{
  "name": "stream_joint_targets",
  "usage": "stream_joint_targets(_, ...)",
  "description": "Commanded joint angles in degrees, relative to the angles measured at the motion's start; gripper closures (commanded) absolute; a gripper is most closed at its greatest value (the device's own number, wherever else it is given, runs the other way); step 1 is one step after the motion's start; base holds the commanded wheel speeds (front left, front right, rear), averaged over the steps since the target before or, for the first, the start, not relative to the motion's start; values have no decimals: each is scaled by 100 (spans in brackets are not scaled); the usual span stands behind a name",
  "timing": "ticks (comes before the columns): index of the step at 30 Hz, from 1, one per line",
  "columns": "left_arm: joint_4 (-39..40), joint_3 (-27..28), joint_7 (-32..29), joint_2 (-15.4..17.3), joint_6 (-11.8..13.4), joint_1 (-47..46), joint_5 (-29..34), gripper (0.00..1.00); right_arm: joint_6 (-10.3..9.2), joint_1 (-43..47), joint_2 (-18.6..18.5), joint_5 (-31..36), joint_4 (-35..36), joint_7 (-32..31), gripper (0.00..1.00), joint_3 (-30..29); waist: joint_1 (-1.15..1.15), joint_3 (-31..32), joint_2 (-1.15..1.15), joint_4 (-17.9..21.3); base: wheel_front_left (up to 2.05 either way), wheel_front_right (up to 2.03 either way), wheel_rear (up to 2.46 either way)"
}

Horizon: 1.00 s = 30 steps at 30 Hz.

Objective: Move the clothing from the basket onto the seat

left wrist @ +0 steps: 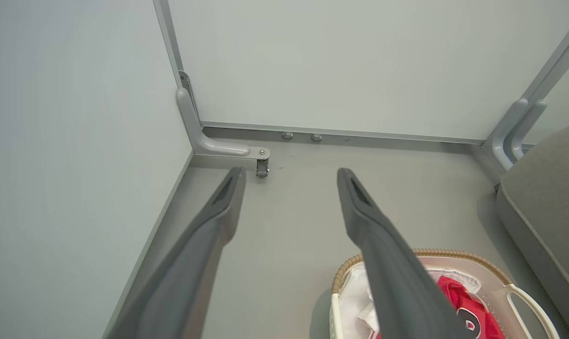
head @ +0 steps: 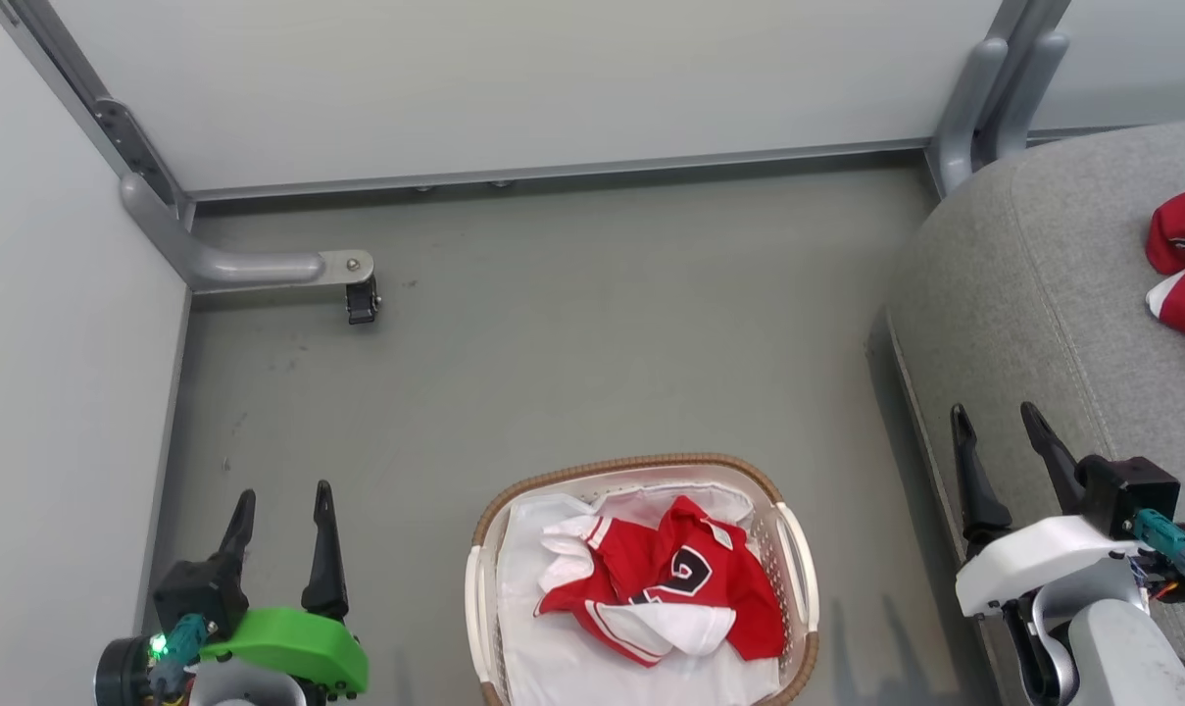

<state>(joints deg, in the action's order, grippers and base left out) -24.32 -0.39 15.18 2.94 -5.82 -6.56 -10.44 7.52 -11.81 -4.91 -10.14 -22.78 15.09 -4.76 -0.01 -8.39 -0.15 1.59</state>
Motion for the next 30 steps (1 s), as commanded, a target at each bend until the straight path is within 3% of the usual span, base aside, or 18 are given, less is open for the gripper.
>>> stream_joint_targets(1, 59, -43, -4, -2, -16, 138, -53, 0, -6, 121, -36, -24, -13, 10, 0, -15, 1, 249, 15, -55, 0, 0, 0)
stream_joint_targets(8, 262, -226, -5, 1, 70, 519, -271, 0, -5, 411, 3, -25, 1, 10, 0, -38, 1, 479, 15, -25, 0, 0, 0)
stream_joint_targets(15, 238, -487, -4, 0, -9, 404, -345, 0, -6, 282, 6, -37, 52, 10, 0, -13, 1, 370, 15, 13, 0, 0, 0)
stream_joint_targets(22, -151, -1180, -4, 0, -125, -282, -340, 0, -6, -190, -18, -61, 255, 10, 0, 137, 1, -382, 15, 236, 0, 0, 0)
stream_joint_targets(30, -900, -2050, -4, 12, -170, -1289, -235, 0, -6, -963, 56, -69, 473, 9, 0, 491, 1, -1551, 15, 792, 0, 0, 0)
